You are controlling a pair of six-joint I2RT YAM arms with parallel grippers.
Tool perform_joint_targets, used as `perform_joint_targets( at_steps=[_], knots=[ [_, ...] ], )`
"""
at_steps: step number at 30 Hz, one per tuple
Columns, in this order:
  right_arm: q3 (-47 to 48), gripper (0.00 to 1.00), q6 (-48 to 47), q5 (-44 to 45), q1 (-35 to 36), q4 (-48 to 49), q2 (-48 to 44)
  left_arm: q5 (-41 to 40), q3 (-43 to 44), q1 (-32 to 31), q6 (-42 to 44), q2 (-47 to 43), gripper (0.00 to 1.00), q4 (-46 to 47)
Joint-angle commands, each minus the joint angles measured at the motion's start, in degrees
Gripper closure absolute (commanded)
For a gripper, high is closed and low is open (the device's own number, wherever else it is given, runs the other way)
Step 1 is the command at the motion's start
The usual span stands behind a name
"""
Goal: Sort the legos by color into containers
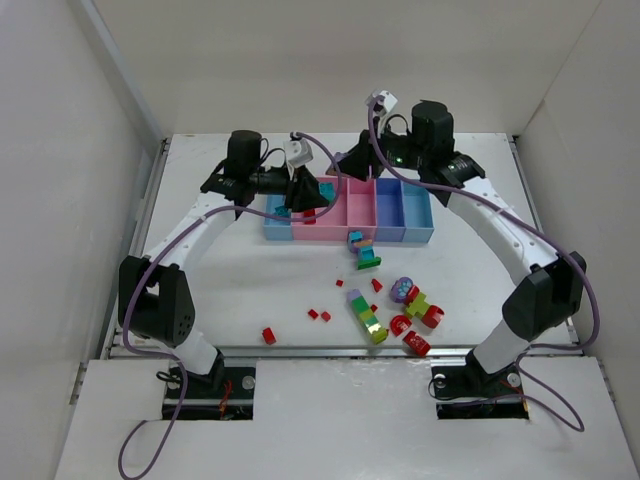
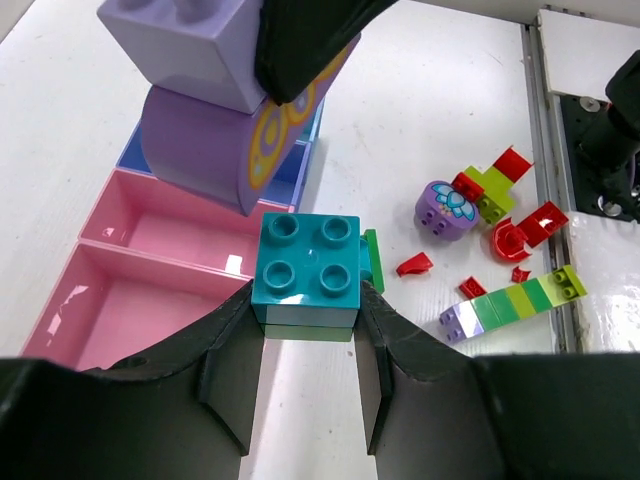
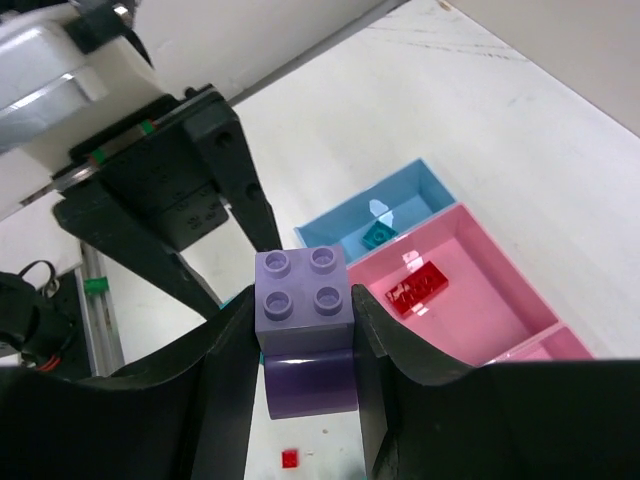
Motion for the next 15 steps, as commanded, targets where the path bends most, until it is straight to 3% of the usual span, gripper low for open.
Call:
perform_joint_targets(
  at_steps=[1, 7, 13, 15],
  knots=[
    [-1.69, 1.00, 0.69, 1.71, -0.49, 2.45, -2.32, 0.61, 0.23, -0.02, 1.47, -2.76, 1.00, 0.01],
    [-2.93, 1.00, 0.69, 2.24, -0.49, 2.45, -3.38, -4.47, 0.23, -2.04, 18.21, -2.76, 1.00, -11.40],
    [-2.93, 1.00, 0.69, 2.24, -0.49, 2.45, -3.38, -5.01, 0.23, -2.57, 19.57, -3.38, 1.00, -13.52],
    [-2.93, 1.00, 0.69, 2.24, -0.49, 2.45, -3.38, -7.72, 0.23, -4.06, 26.13, -3.38, 1.00, -20.51]
  ],
)
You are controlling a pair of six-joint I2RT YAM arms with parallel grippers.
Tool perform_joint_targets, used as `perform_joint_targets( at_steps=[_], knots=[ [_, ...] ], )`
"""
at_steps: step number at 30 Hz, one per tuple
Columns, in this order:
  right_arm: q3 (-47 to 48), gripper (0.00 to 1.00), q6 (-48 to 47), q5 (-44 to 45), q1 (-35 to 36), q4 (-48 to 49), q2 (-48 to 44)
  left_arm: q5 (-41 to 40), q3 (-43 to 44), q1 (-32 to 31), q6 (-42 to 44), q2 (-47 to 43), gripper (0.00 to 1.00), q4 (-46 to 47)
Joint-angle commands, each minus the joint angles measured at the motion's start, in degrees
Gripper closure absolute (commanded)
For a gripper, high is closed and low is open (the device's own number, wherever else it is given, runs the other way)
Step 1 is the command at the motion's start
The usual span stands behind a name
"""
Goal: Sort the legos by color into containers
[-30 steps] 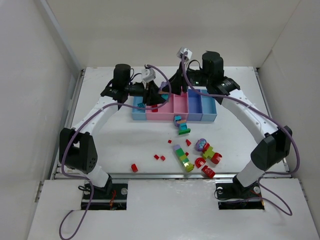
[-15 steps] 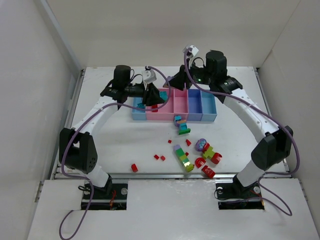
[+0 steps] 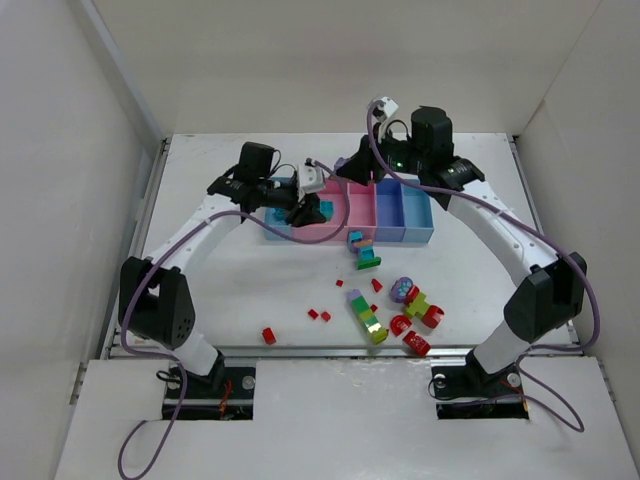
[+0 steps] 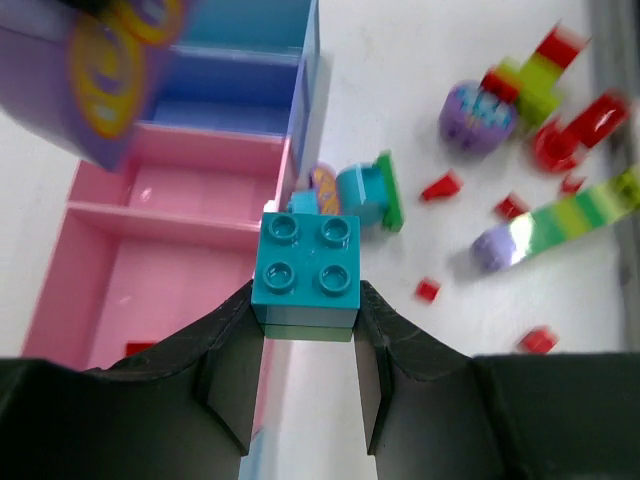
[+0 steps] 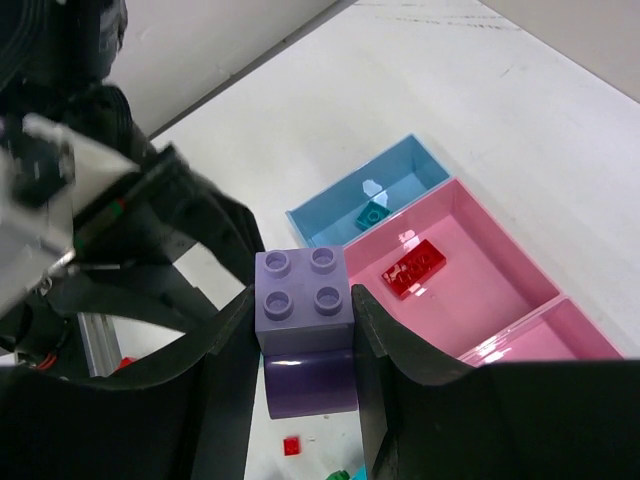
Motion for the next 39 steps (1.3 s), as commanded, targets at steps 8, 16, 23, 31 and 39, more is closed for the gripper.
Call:
perform_joint_targets(
  at_steps=[8, 16, 23, 31, 39],
  knots=[
    [-0.27, 1.00, 0.30, 0.71, -0.14, 1.99, -2.60, -28.25, -13.38, -6.72, 31.87, -3.16, 1.00, -9.51],
    [-0.27, 1.00, 0.30, 0.71, -0.14, 0.76, -2.07, -39.52, -15.59, -9.09, 36.36, 2.91, 0.84, -10.83],
    [0.79, 1.00, -0.76, 0.71, -0.14, -0.29, -1.54, -34.95, -14.44, -9.09, 38.22, 2.91, 0.36, -11.97],
    [1.32, 1.00, -2.51, -0.77, -0.14, -1.35, -1.54, -30.04, -9.01, -7.95, 35.59, 1.68, 0.00, -14.16],
    [1.32, 1.00, -9.45, -6.83, -0.14, -1.09, -5.67, -4.33, 11.62, 3.02, 20.94, 1.06, 0.00, -15.49]
  ],
)
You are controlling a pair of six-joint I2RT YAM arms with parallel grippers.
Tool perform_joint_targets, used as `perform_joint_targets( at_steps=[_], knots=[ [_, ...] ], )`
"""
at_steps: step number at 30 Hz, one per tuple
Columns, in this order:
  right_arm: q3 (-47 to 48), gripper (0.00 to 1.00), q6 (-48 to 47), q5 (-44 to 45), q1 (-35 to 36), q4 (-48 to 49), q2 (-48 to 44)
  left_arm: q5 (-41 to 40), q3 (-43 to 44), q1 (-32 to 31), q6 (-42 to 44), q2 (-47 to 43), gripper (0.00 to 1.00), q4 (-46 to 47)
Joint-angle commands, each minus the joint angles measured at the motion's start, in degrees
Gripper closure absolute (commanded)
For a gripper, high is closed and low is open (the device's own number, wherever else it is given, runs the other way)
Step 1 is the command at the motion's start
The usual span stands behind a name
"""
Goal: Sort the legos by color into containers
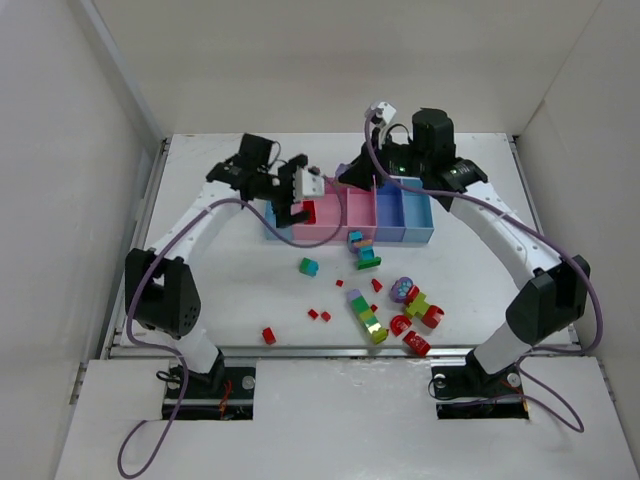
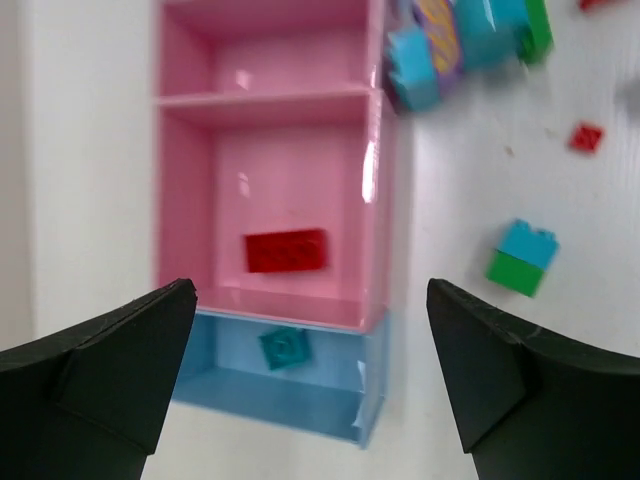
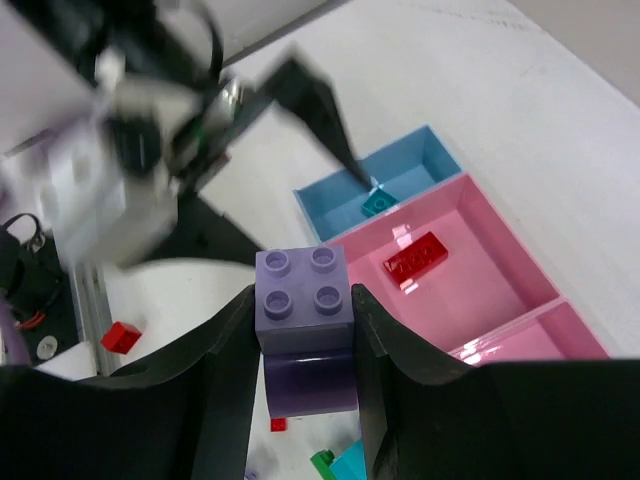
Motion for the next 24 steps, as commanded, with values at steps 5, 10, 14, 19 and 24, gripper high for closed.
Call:
perform_joint_targets(
  at_steps=[5, 10, 14, 19, 24],
  knots=[
    [1.75, 1.00, -3.93, -7.36, 0.39, 3.95, -6.93, 27.05, 13.31, 4.12, -15.72, -0.81, 0.00, -1.19],
    [1.75, 1.00, -3.93, -7.89, 2.22, 3.95, -6.93, 34.09, 16.56, 2.89, -20.39, 0.86, 0.00, -1.19],
    [1.75, 1.00, -4.46, -6.84, 3.28, 3.95, -5.61, 35.50, 18.23, 1.84, -22.84, 1.38, 0.00, -1.19],
    [2.28, 1.00, -4.46, -6.31, 3.81, 3.95, -4.39, 38.23, 18.24, 1.83, -30.66, 1.39, 0.02, 3.99],
    [2.81, 1.00, -4.99, -6.31, 4.34, 3.95, -3.86, 38.85, 17.71, 1.83, -34.79, 1.91, 0.18, 7.67]
  ],
)
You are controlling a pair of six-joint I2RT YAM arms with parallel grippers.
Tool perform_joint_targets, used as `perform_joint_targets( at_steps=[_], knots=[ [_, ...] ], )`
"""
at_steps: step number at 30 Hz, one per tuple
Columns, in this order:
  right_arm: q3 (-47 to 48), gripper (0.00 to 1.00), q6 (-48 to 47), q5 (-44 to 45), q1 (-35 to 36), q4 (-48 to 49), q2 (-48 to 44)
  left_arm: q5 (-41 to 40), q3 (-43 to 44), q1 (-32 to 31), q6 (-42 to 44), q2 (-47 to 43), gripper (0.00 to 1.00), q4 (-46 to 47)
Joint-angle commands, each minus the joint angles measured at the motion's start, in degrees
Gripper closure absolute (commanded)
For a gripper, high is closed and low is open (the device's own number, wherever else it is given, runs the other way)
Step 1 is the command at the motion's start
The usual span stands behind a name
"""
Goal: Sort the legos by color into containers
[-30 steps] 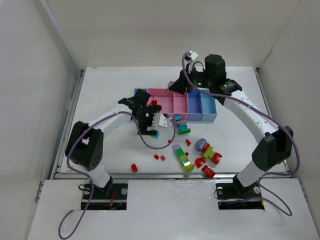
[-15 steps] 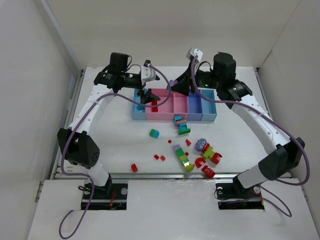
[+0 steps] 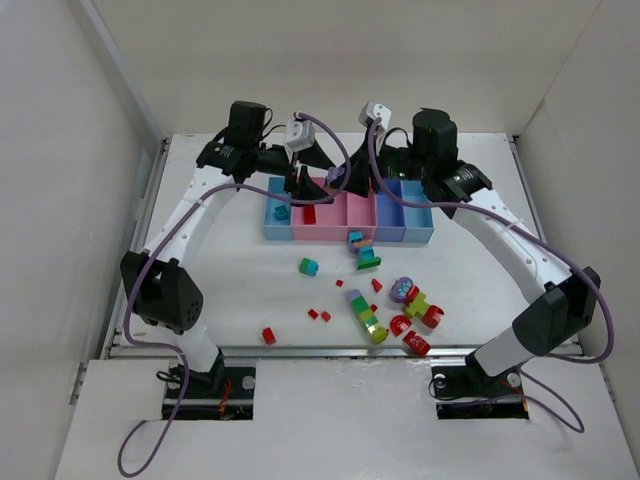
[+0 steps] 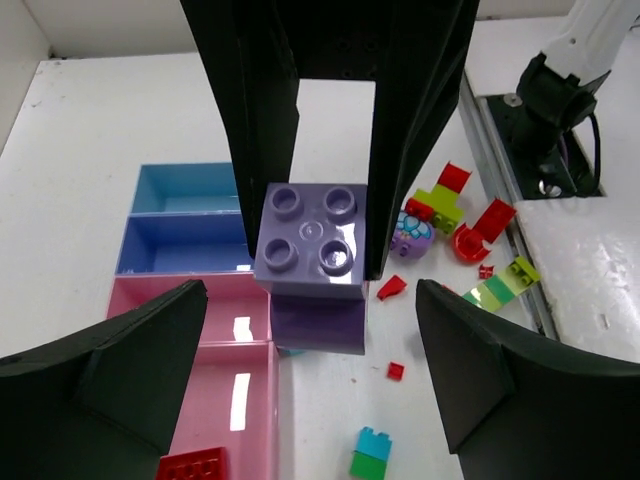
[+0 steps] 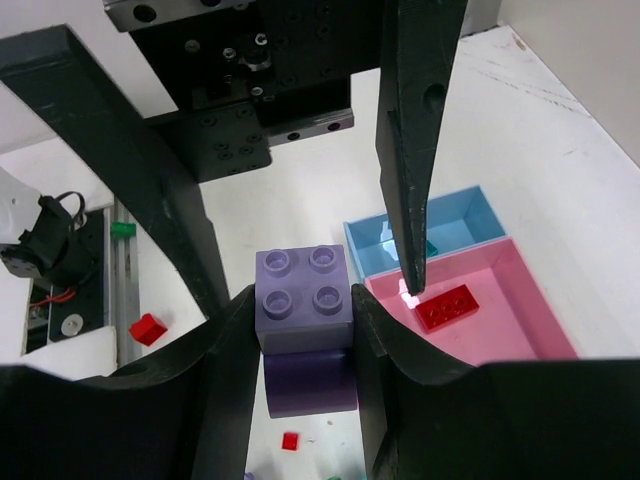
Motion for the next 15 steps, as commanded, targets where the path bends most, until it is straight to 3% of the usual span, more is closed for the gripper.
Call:
perform_joint_targets(
  at_steps=[1, 2, 5, 6, 9, 10, 12, 15],
  knots=[
    [2.70, 1.00, -1.16, -0.54, 1.02, 2.58, 0.26, 3.92, 1.82, 0.08, -6.12, 0.08, 0.23, 4.25],
    [2.70, 1.00, -1.16, -0.54, 1.02, 2.58, 0.26, 4.44, 1.82, 0.08, -6.13, 0.08, 0.31, 4.86],
    [2.70, 1.00, -1.16, -0.54, 1.02, 2.58, 0.26, 4.45, 1.82, 0.08, -6.13, 0.08, 0.46, 4.87],
    [2.70, 1.00, -1.16, -0.54, 1.02, 2.58, 0.26, 4.45, 1.82, 0.08, -6.13, 0.08, 0.57, 4.87],
    [2.70, 1.00, -1.16, -0.54, 1.02, 2.58, 0.26, 3.22, 1.29, 0.08, -6.13, 0.08, 0.74, 4.87],
    [2.70, 1.00, -1.16, -0.54, 1.02, 2.58, 0.26, 3.22, 1.29, 0.08, -6.13, 0.08, 0.86, 4.87],
    [2.70, 1.00, -1.16, -0.02, 1.02, 2.58, 0.26, 1.82, 0.68, 0.08, -6.13, 0.08, 0.98, 4.87],
    [3.23, 1.00, -1.16, 0.51, 1.02, 3.10, 0.26, -0.20, -0.54, 0.08, -6.13, 0.08, 1.00, 4.87]
  ],
)
